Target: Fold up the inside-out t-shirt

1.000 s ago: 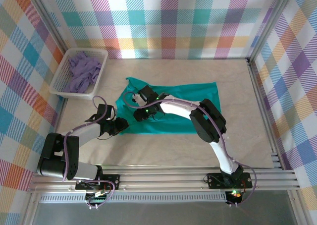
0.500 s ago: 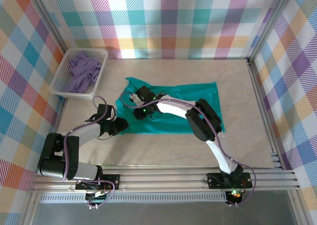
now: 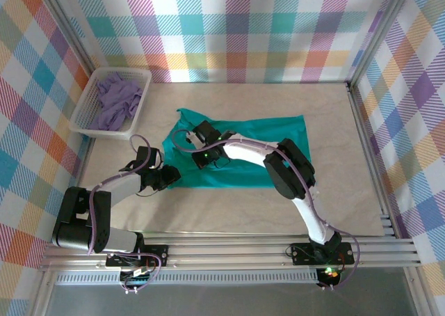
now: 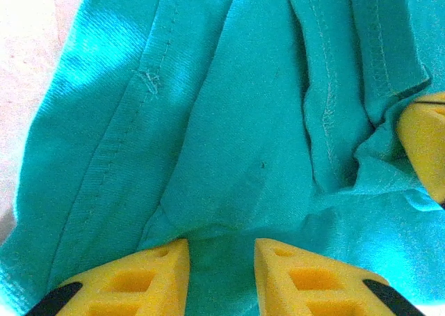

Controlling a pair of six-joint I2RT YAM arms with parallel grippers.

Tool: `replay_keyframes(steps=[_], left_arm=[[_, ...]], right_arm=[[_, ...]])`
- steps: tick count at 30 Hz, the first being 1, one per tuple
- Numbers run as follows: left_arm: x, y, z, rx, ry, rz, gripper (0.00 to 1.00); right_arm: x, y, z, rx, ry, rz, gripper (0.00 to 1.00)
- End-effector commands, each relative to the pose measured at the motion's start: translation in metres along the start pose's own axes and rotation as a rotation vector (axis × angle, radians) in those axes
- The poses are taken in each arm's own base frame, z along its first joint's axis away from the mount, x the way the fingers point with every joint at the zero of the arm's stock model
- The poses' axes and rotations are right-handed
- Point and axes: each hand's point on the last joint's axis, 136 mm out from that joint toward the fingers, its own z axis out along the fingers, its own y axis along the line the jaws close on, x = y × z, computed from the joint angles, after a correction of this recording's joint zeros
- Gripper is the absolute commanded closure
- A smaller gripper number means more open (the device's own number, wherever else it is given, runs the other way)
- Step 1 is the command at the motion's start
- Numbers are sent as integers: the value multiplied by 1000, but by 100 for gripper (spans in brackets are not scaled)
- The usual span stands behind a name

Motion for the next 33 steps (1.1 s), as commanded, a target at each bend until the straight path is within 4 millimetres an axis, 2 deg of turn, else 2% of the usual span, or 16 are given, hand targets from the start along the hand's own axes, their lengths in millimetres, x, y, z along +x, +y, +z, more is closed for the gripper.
replay_keyframes(steps=[1, 3, 4, 6, 8, 12, 23, 33], left_arm=[[21, 25, 3, -73, 61, -22, 69], [21, 25, 4, -72, 62, -22, 69], [20, 24, 3, -70, 60, -21, 69], [20, 24, 4, -70, 61, -23, 69], [20, 24, 4, -70, 63, -22, 69], [20, 24, 3, -69, 61, -22, 69], [21, 24, 4, -67, 65, -22, 69], [21, 24, 3, -68, 63, -22, 69]], right_arm=[[-19, 4, -27, -9, -77, 5, 100], [-14, 12, -24, -50, -67, -6, 100], [-11, 16, -22, -66, -57, -12, 97], [-7, 21, -15, -75, -39, -27, 78], [-4, 22, -9, -72, -21, -38, 67], [-1, 22, 3, -65, 13, -51, 59], [16, 16, 23, 3, 97, -95, 60], [13, 2, 19, 87, 86, -121, 92]])
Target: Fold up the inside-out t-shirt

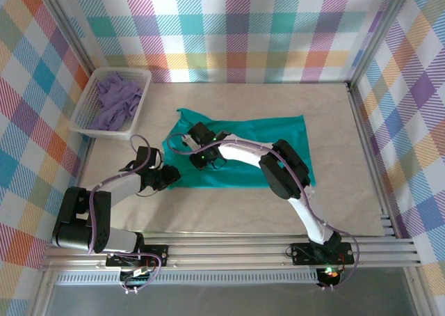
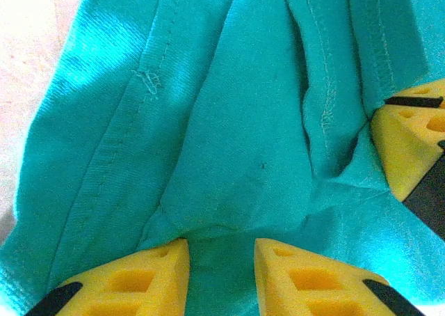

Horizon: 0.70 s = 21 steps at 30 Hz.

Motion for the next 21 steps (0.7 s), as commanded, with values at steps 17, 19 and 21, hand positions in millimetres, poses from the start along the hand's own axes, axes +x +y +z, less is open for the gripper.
replay_keyframes(steps=[17, 19, 21], left_arm=[[21, 25, 5, -70, 66, -22, 69], [21, 25, 5, -72, 66, -23, 69], [21, 26, 6, -74, 69, -23, 69]], right_arm=[[-18, -54, -43, 144, -119, 188, 100], [-17, -61, -45, 151, -123, 224, 100], [-19, -64, -46, 140, -132, 249, 100]])
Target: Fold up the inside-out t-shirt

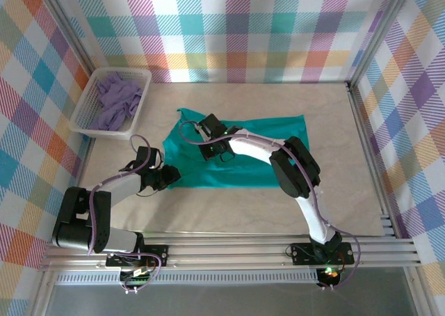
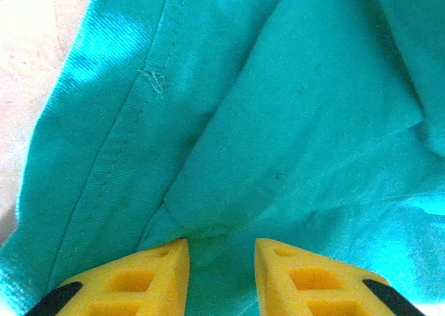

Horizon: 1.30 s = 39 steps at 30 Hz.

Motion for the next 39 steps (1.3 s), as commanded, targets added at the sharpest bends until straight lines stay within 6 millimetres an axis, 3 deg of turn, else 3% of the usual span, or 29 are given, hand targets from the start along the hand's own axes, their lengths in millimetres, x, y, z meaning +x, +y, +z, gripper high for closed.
replay_keyframes(steps=[1, 7, 12, 16, 19, 25, 30, 35, 39], left_arm=[[21, 26, 6, -74, 70, -24, 69], [21, 26, 6, -79, 70, -23, 69], [20, 26, 5, -82, 70, -20, 69], [19, 25, 4, -82, 66, -18, 69], [18, 25, 3, -82, 61, -16, 68], [4, 12, -3, -56, 20, -4, 63], [-25, -16, -20, 3, -75, 12, 56], [-51, -43, -34, 60, -144, 28, 54], [-63, -63, -25, 130, -138, 28, 58]], right_arm=[[-13, -9, -15, 11, -46, 79, 100], [-3, -26, -11, 36, 12, 161, 100], [7, -48, -11, 62, 53, 250, 85], [6, -67, -23, 69, 45, 308, 78], [2, -70, -37, 58, 10, 281, 74], [0, -17, -55, -188, -70, 167, 65], [-1, 35, -47, -378, -75, 125, 64], [-7, 52, -28, -478, -62, 177, 66], [-8, 50, -9, -461, -32, 217, 70]])
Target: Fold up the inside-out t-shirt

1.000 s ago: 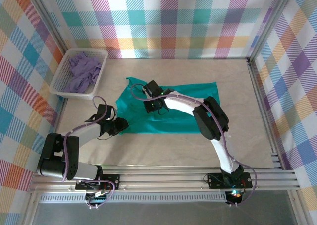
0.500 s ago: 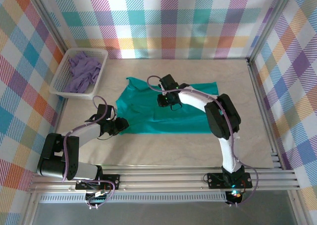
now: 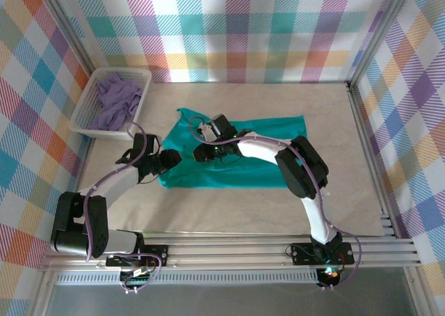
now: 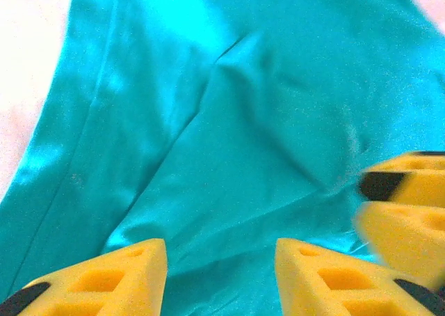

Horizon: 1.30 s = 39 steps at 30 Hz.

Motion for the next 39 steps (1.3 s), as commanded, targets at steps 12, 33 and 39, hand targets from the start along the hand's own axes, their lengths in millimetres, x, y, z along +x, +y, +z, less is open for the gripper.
replay_keyframes(steps=[12, 33, 39], left_arm=[[-13, -7, 82, 14, 37, -10, 71], [-40, -19, 14, -11, -147, 29, 56], [16, -8, 0, -1, 16, 26, 54]], right_arm=[[-3, -70, 8, 171, 10, 291, 82], [-17, -35, -71, 194, -56, 62, 75], [52, -70, -145, 370, -15, 148, 65]])
